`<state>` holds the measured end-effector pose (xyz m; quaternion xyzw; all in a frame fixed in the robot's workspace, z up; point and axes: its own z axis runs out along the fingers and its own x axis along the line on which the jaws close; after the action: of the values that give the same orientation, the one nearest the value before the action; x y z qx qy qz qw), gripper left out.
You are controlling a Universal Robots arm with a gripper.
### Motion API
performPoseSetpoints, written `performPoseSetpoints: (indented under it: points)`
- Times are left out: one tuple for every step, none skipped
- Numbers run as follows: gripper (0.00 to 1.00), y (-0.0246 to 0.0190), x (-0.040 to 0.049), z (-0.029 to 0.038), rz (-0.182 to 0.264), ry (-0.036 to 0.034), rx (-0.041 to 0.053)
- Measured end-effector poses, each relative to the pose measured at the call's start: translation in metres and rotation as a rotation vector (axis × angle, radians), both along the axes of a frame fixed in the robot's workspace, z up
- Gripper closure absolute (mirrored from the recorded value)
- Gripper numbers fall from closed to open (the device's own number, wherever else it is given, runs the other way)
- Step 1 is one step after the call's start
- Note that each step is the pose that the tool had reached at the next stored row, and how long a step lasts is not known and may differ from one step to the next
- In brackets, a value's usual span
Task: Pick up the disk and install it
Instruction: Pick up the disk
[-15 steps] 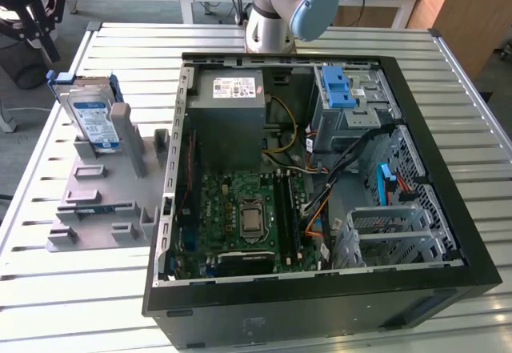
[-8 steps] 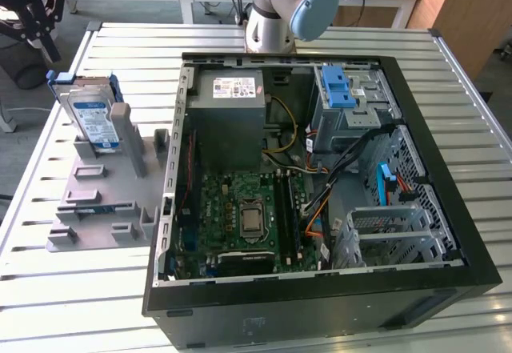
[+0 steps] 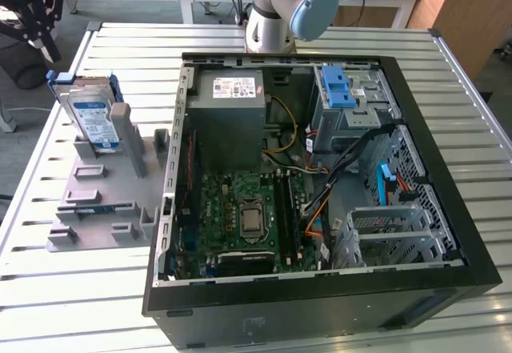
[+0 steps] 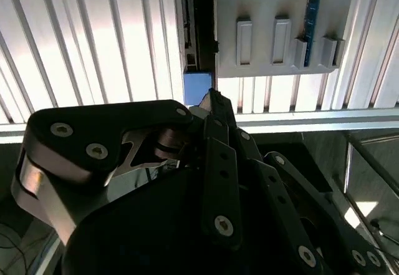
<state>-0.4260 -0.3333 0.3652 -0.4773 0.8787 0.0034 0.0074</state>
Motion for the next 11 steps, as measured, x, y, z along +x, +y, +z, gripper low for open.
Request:
performPoseSetpoints:
  points:
    - [0.89,0.0000,0.0000,0.0000,0.014,-0.0001,0.0000]
    - [0.89,0.0000,0.0000,0.0000,0.028,-0.0003,0.0000]
    - [0.89,0.0000,0.0000,0.0000,0.044,-0.0005,0.0000]
    - [0.89,0.0000,0.0000,-0.0001,0.059,-0.0006,0.0000]
    - [0.89,0.0000,0.0000,-0.0001,0.074,-0.0008,0.0000]
    - [0.89,0.0000,0.0000,-0.0001,0.089,-0.0011,0.0000]
    - [0.89,0.0000,0.0000,-0.0001,0.103,-0.0016,0.0000]
    - [0.89,0.0000,0.0000,-0.0002,0.114,-0.0026,0.0002]
    - [0.89,0.0000,0.0000,-0.0002,0.124,-0.0037,0.0004]
    - [0.89,0.0000,0.0000,-0.0002,0.135,-0.0048,0.0005]
    - [0.89,0.0000,0.0001,-0.0003,0.145,-0.0053,0.0005]
